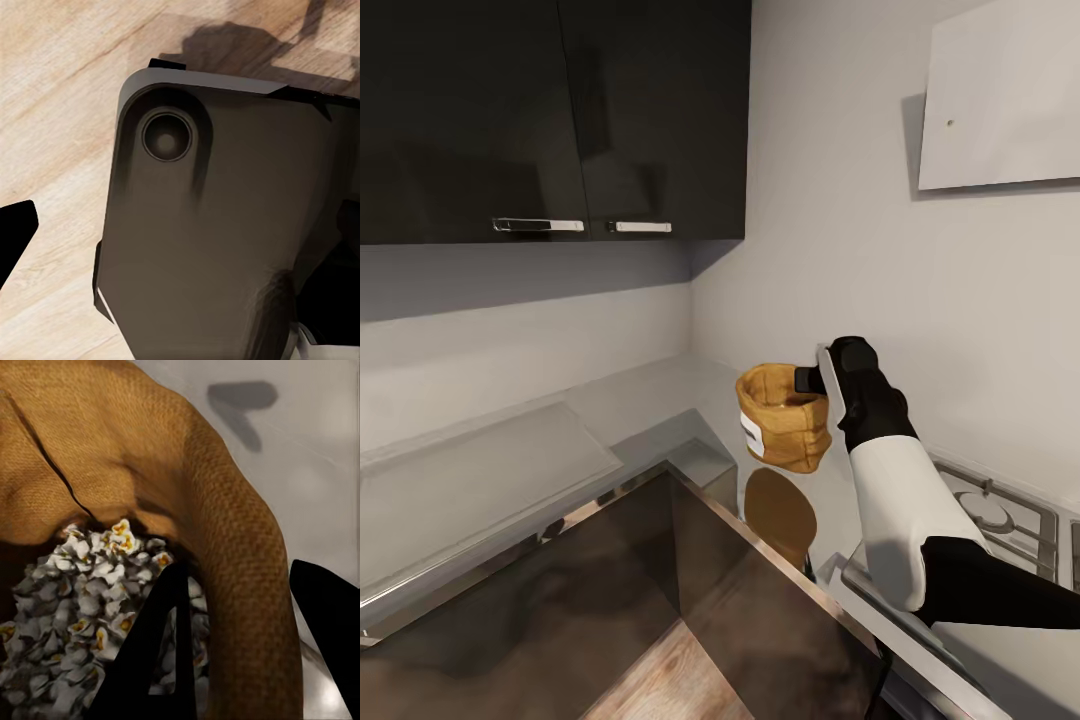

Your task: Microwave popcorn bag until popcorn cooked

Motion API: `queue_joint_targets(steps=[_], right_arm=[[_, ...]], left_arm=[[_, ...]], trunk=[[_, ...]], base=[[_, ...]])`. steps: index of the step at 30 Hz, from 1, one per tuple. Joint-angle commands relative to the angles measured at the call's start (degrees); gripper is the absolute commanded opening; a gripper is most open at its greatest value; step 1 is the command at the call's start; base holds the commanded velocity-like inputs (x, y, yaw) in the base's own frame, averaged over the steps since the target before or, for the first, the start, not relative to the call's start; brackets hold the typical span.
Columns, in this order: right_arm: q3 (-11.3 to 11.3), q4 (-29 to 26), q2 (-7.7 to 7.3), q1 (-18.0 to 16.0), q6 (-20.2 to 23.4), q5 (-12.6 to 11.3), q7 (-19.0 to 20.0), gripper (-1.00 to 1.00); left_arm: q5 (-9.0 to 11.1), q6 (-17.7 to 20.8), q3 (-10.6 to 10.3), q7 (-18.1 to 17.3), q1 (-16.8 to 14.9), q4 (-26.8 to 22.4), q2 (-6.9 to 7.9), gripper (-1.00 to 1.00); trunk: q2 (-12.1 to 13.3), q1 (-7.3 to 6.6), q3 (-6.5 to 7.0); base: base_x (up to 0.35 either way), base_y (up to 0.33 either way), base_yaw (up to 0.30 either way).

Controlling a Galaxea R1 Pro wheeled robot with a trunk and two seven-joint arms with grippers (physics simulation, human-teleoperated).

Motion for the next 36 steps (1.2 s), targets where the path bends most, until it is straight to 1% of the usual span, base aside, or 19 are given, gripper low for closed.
queue_joint_targets(steps=[1, 5, 8, 14, 18, 19, 20, 22, 23, 27, 36], right_arm=[[-0.2, -0.22, 0.07, -0.04, 0.2, 0.35, 0.18, -1.0], [-0.21, -1.25, 0.07, -0.02, 0.2, 0.35, 0.29, -1.0], [-0.11, -3.74, 0.07, -0.02, 0.2, 0.32, 0.3, -1.0], [-0.27, -4.24, 0.07, -0.01, 0.2, 0.18, 0.4, -1.0], [-0.27, -4.25, 0.07, -0.03, 0.2, 0.1, 0.63, -1.0], [-0.27, -4.22, 0.07, -0.04, 0.2, -0.46, 0.98, -1.0], [-0.27, -4.24, 0.07, -0.02, 0.2, -1.79, 1.2, -1.0], [-0.22, -4.23, 0.07, -0.01, 0.2, -5.6, 1.28, -1.0], [-0.2, -4.19, 0.07, -0.02, 0.2, -6.45, 1.25, -1.0], [-0.13, -4.17, 0.07, -0.04, 0.2, -7.01, 1.04, -1.0], [-0.1, -3.99, 0.07, -0.01, 0.2, -6.68, 0.8, -1.0]], left_arm=[[0.32, -0.13, 0.04, 0.06, -0.01, -0.02, -0.02, 1.0], [0.32, -0.13, 0.04, 0.06, -0.01, -0.02, -0.03, 1.0], [0.32, -0.2, 0.05, 0.06, -0.01, -0.02, -0.03, 1.0], [0.3, -0.3, 0.04, 0.06, -0.01, -0.02, -0.11, 1.0], [0.29, -2.52, -0.01, 0.06, -0.01, 0.07, -0.15, 1.0], [0.31, -2.93, -0.02, 0.07, -0.01, 0.15, -0.18, 1.0], [0.32, -3.06, -0.03, 0.06, -0.01, 0.2, -0.19, 1.0], [0.32, -3.24, -0.08, 0.06, -0.01, 0.23, -0.25, 1.0], [0.32, -3.27, -0.11, 0.06, -0.01, 0.24, -0.28, 1.0], [0.32, -3.3, -0.13, 0.06, -0.01, 0.32, -0.38, 1.0], [0.37, -3.29, -0.13, 0.08, -0.01, 0.68, -0.3, 1.0]], trunk=[[-0.04, 0.0, -0.07], [-0.04, 0.0, -0.07], [-0.04, 0.0, -0.07], [-0.04, 0.0, -0.07], [-0.04, 0.0, -0.07], [-0.04, 0.0, -0.07], [-0.04, 0.0, -0.07], [-0.04, 0.0, -0.07], [-0.04, 0.0, -0.07], [-0.04, 0.0, -0.07], [-0.04, 0.0, -0.07]], base=[[0.0, 0.0, 0.0], [-0.04, 0.0, 0.0], [-0.3, 0.0, 0.0], [-0.344, 0.0, 0.0], [-0.347, 0.0, 0.0], [-0.348, 0.0, 0.0], [-0.348, 0.0, 0.0], [-0.348, 0.0, 0.0], [-0.348, 0.0, 0.0], [-0.348, 0.0, 0.0], [-0.348, 0.0, 0.0]])
